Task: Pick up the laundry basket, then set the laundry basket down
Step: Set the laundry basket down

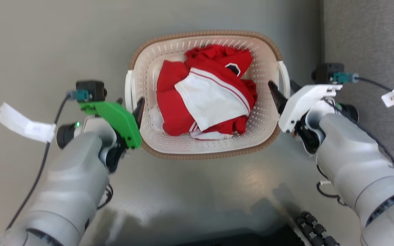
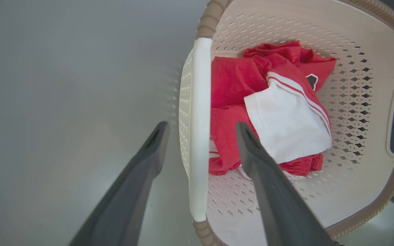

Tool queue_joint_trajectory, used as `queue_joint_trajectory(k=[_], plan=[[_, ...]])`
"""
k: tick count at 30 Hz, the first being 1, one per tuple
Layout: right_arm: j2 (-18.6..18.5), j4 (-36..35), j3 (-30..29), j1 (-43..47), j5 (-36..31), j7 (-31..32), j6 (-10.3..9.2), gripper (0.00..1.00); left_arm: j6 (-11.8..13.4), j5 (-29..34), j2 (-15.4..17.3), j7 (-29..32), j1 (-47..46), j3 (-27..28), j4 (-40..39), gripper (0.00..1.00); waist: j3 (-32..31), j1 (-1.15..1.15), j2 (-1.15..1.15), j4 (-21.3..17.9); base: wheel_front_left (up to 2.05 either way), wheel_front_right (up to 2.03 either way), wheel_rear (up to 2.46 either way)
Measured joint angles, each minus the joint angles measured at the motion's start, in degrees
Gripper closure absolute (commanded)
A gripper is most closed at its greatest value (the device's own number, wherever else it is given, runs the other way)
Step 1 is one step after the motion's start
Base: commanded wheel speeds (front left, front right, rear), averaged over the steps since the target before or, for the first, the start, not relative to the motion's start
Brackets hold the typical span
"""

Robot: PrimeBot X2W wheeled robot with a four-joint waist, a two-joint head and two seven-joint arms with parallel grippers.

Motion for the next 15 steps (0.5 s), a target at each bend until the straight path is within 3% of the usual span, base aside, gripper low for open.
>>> queue_joint_trajectory(k=[15], plan=[[0.2, 1.1, 0.1, 5.3, 0.2, -0.6, -0.01, 0.0, 0.0, -1.7, 0.0, -2.3, 7.6, -0.9, -1.5, 0.0, -11.1, 0.0, 0.0, -1.0, 0.0, 0.0, 0.0]])
